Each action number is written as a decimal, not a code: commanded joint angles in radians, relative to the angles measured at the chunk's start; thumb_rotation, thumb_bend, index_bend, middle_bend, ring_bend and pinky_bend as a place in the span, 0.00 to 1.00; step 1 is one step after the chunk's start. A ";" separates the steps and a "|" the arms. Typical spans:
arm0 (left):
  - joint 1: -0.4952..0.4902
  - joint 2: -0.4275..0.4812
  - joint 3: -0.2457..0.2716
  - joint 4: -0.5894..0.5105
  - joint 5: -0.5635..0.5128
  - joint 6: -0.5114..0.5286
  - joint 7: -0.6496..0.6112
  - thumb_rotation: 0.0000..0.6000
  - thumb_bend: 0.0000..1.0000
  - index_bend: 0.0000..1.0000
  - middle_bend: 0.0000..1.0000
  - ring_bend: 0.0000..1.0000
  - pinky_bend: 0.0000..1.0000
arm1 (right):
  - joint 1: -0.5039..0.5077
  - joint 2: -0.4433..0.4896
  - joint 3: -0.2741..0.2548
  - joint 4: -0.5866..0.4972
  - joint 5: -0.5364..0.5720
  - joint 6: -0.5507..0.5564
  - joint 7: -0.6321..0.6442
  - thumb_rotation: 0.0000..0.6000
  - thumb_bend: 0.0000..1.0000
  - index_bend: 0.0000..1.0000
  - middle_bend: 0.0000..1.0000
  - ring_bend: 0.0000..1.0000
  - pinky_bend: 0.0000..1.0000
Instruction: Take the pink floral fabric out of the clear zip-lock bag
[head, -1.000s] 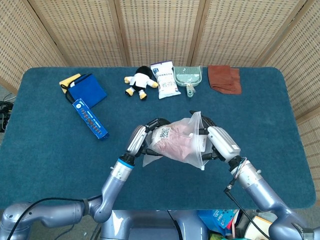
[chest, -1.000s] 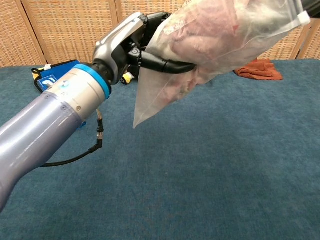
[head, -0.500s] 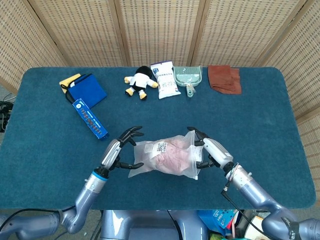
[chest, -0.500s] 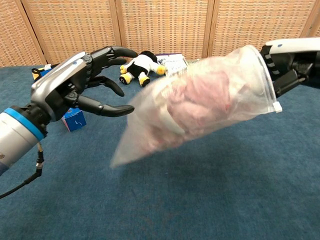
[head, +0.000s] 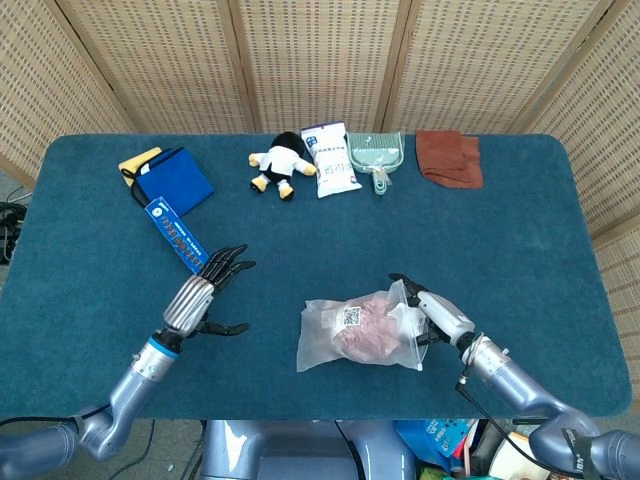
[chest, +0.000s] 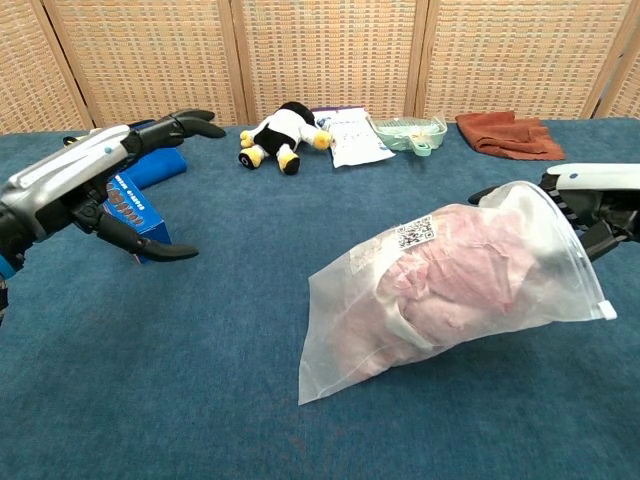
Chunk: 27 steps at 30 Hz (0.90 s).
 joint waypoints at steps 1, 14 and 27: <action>-0.073 0.035 0.008 0.014 0.004 -0.147 0.175 1.00 0.17 0.17 0.00 0.00 0.00 | -0.004 0.009 -0.011 0.004 -0.023 0.010 0.014 1.00 0.69 0.77 0.00 0.00 0.00; -0.196 -0.109 -0.088 0.028 -0.120 -0.361 0.417 1.00 0.17 0.28 0.00 0.00 0.00 | 0.000 0.008 -0.035 0.009 -0.058 0.027 0.038 1.00 0.68 0.77 0.00 0.00 0.00; -0.239 -0.219 -0.116 0.137 -0.164 -0.393 0.417 1.00 0.21 0.34 0.00 0.00 0.00 | 0.006 0.004 -0.041 0.006 -0.054 0.031 0.069 1.00 0.69 0.77 0.00 0.00 0.00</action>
